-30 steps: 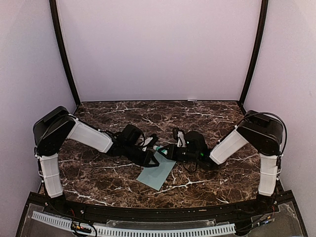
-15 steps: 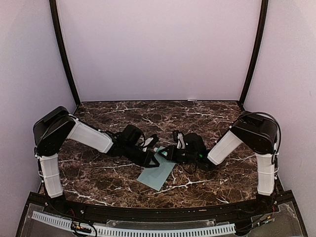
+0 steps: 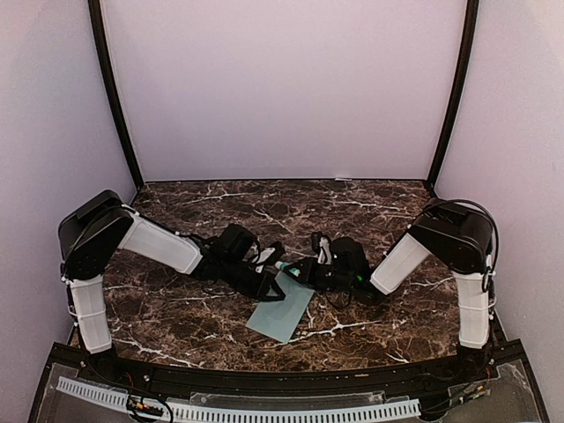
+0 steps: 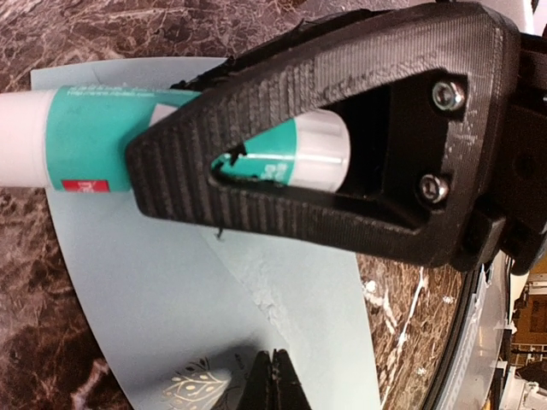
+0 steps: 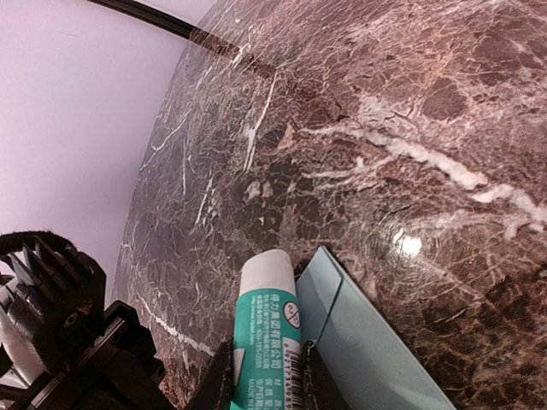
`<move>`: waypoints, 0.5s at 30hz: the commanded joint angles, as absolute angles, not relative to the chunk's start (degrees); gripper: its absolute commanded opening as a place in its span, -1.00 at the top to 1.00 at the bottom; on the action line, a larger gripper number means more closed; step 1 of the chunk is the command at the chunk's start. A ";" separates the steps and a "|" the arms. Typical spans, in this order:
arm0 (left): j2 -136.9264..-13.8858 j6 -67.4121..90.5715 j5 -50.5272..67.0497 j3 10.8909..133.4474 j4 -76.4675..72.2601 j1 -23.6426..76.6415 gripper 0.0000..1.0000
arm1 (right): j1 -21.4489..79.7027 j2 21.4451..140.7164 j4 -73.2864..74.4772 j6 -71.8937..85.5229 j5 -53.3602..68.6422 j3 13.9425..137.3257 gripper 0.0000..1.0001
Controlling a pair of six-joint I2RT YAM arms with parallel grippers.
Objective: Place the letter into the envelope and seal it
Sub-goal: Seal the envelope flap on the envelope.
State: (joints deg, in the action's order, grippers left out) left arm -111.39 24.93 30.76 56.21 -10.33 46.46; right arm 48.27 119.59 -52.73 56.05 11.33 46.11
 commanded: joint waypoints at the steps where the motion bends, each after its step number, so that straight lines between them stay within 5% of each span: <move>1: -110.03 23.23 29.18 54.28 -2.09 47.41 1.00 | 47.53 121.15 -53.24 56.81 10.56 45.74 0.81; 15: -106.54 22.21 28.70 51.74 1.47 48.38 0.98 | 47.55 121.71 -52.12 57.07 10.53 46.32 0.81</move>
